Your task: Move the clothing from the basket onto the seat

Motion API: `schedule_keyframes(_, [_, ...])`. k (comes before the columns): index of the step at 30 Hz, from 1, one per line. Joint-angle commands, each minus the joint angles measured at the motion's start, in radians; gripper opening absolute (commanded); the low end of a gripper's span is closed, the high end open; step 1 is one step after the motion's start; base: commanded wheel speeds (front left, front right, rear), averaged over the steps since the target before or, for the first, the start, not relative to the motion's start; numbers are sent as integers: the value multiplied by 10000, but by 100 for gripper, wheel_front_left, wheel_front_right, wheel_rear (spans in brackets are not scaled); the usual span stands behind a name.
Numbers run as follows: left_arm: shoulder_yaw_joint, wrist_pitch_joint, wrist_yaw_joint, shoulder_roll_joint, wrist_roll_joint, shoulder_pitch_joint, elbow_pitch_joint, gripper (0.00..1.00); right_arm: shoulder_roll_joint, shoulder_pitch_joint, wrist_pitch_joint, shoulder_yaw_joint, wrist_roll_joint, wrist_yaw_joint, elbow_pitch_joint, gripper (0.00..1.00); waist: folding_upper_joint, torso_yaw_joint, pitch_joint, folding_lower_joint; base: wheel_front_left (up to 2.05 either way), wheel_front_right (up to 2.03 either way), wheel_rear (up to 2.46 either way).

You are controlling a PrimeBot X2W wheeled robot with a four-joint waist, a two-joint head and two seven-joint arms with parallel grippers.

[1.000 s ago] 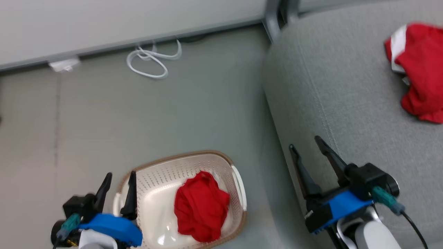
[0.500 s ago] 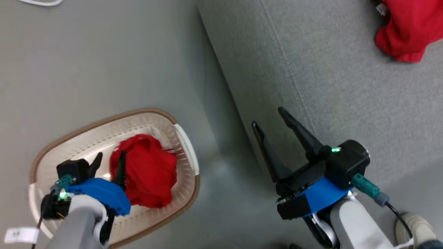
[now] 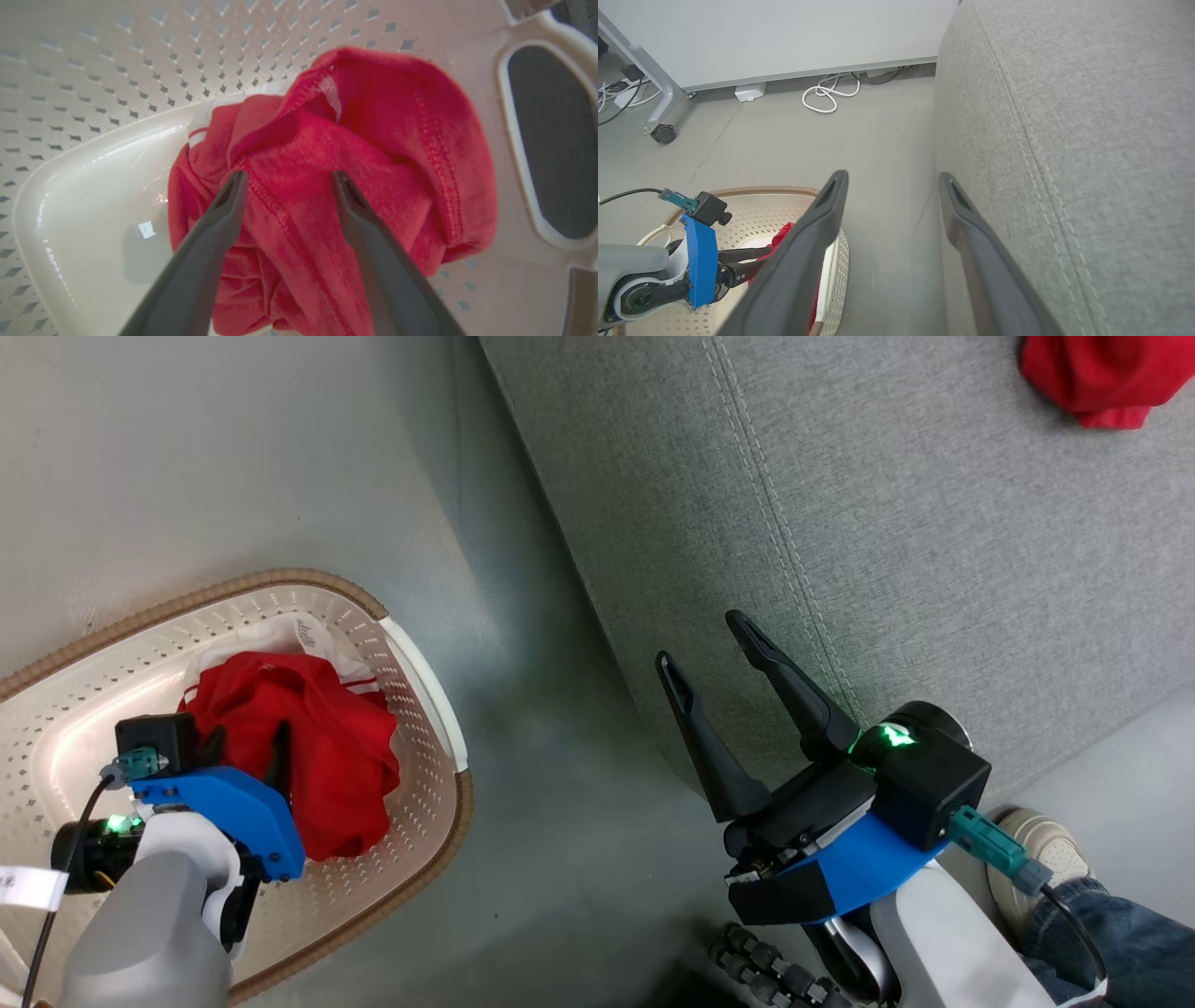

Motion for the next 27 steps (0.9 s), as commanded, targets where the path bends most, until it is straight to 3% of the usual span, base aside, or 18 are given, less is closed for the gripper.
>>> schedule_keyframes(1, [-145, 405, -12, 12, -151, -271, 197, 100, -2, -135, -119, -3, 62, 1, 42, 100, 0, 35, 110, -2, 0, 0, 0])
schedule_keyframes(13, [-382, 1988, -12, -303, -790, -819, 1163, 100, -2, -108, -296, -22, 180, 1, 45, 100, 0, 109, 264, -2, 0, 0, 0])
schedule_keyframes(27, [101, 1147, -12, -729, -1767, -1460, 1193, 100, -2, 2, -131, -217, -18, 1, -204, 100, 0, 428, 642, -2, 0, 0, 0])
